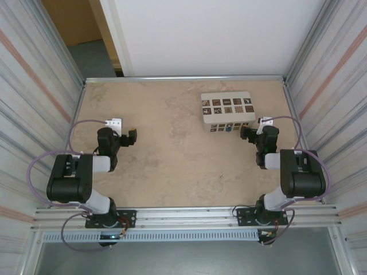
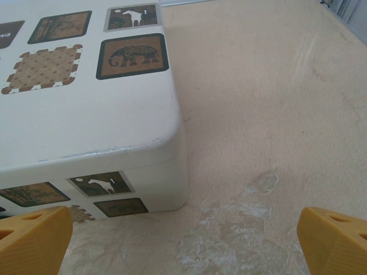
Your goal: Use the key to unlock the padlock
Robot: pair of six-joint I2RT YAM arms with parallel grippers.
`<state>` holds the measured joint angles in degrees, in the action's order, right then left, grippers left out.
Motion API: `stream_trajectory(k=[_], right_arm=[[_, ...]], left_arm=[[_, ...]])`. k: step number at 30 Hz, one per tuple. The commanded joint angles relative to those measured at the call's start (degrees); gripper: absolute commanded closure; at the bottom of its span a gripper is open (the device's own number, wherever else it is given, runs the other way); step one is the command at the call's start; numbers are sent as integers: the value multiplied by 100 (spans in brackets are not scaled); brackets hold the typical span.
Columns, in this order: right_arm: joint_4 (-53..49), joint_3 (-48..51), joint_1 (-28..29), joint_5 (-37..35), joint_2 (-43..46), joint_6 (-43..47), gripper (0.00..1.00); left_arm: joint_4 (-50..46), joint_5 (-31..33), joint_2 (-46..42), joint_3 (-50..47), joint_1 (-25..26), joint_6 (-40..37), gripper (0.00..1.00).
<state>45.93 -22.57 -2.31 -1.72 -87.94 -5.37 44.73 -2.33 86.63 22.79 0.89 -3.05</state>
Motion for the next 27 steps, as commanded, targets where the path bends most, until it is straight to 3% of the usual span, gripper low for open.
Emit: stream_trajectory(k=[1,11,14,22,27], right_arm=[[-49,-95,-3,-48,-33,-8,1],[-7,-67,-6,-60,-8,-9,1],[-689,-316,-23,-341,311,-156,1],[-2544,-664,-404,-237,1632,-729,1],[-4099,-1112,-751,410,2106,-1137,1]], left_arm=[[27,73,3,103,26,-102,1],[61,39,-14,78,8,-91,1],[-90,96,-229,98,68,-131,1],[-1633,720,-1535,449,384,-138,1],[-3659,618,-1971,1417,416,1169,1]])
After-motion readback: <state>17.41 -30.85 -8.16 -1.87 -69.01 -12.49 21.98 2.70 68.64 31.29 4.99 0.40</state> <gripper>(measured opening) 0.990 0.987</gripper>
